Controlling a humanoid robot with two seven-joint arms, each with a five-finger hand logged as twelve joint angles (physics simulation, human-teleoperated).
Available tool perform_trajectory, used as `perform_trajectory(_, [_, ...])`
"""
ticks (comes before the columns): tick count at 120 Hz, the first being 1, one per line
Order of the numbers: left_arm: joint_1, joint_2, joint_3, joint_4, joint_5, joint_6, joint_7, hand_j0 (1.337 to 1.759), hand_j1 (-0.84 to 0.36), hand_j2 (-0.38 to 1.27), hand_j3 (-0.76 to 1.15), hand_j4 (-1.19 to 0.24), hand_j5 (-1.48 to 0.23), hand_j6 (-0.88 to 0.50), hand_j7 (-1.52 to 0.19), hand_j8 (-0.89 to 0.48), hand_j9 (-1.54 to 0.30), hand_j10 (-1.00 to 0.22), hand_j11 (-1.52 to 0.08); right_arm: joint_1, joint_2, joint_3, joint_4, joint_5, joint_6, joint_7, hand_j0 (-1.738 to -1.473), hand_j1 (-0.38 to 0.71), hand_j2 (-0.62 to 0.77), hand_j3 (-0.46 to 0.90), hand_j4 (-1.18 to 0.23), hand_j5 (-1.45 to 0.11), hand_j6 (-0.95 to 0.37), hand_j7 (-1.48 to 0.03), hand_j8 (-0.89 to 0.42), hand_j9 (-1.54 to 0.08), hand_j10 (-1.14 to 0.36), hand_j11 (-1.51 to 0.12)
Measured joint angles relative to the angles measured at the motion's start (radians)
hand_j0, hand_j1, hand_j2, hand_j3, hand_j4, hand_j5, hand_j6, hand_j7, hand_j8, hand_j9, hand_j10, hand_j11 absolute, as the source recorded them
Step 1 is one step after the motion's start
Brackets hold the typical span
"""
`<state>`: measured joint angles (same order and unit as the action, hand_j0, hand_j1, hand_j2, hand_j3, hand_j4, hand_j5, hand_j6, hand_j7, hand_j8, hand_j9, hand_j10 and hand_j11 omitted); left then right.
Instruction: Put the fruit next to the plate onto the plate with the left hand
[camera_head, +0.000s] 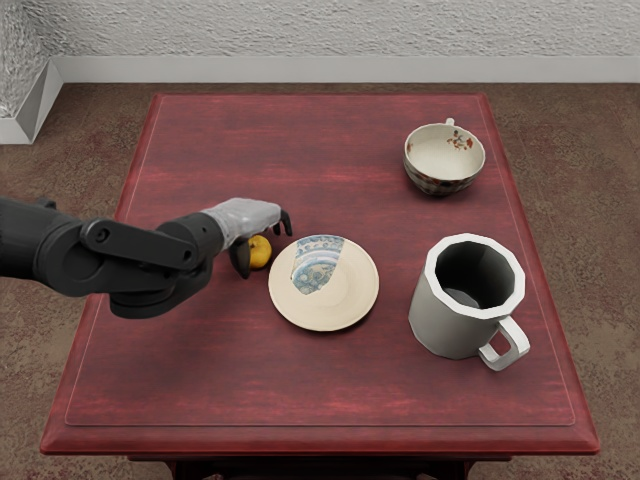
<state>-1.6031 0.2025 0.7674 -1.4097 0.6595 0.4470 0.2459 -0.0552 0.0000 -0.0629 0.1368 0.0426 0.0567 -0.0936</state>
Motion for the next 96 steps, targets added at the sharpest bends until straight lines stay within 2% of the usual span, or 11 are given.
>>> perform_trajectory(55, [0.006,0.008,0.008,0.003,0.000,-0.002,0.000,1.658,-0.15,0.08,0.00,-0.42,-0.54,-0.42,-0.54,-0.42,-0.54,-0.42,-0.54,0.000,0.000,0.000,0.000,0.000,0.000,0.000,-1.658,-0.32,0.00,0.00,-0.02,-0.03,-0.02,-0.03,-0.02,-0.03,-0.02,-0.03])
perform_trajectory(96, [0.006,0.009,0.009,0.003,0.000,-0.004,0.000,1.658,-0.23,0.12,0.00,-0.49,-0.65,-0.49,-0.65,-0.49,-0.65,-0.49,-0.65,0.000,0.000,0.000,0.000,0.000,0.000,0.000,-1.658,-0.32,0.00,0.00,-0.02,-0.03,-0.02,-0.03,-0.02,-0.03,-0.02,-0.03])
